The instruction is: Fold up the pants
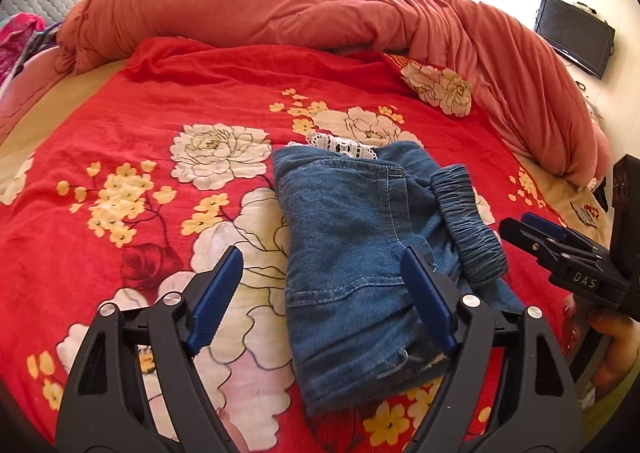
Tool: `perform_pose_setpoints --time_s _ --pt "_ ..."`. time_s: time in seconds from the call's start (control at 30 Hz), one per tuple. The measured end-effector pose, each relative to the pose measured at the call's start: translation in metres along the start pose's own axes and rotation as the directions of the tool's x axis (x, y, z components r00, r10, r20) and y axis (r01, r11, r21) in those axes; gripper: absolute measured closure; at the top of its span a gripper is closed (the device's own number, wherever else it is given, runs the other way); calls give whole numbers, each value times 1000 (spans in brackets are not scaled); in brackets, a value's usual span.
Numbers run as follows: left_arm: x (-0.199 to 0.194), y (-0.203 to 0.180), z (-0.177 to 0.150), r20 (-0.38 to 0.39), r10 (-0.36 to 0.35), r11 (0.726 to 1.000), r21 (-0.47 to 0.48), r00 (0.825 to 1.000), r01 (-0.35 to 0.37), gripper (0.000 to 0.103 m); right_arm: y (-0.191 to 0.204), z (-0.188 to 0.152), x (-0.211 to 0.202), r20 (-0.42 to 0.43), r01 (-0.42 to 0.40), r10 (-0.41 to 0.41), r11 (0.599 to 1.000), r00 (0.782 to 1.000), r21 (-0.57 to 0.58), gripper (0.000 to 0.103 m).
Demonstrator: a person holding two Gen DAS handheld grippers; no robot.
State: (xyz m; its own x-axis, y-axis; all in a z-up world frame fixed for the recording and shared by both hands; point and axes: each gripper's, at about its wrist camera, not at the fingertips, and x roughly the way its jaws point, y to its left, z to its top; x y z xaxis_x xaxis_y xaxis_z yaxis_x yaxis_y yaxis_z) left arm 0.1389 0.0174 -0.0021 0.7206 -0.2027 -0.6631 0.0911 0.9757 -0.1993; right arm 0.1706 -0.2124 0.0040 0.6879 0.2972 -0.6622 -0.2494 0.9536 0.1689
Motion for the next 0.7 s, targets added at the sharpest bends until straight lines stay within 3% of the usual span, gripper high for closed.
perform_pose_setpoints --time_s 0.03,0.27,0.37,0.7 --pt "-4 -1 0 5 4 1000 -1 1000 -4 19 2 -1 -6 12 -1 1 1000 1000 -5 17" --pt "-35 -8 -3 70 23 1000 -2 997 -23 14 14 -6 -45 114 23 -18 999 993 -43 17" --pt "-48 -11 -9 83 29 1000 -4 996 -29 13 16 -13 -63 150 26 -19 999 988 -43 5" --pt "-84 -20 -29 117 51 998 17 992 -53 9 27 -32 -99 206 32 -17 997 978 -71 5"
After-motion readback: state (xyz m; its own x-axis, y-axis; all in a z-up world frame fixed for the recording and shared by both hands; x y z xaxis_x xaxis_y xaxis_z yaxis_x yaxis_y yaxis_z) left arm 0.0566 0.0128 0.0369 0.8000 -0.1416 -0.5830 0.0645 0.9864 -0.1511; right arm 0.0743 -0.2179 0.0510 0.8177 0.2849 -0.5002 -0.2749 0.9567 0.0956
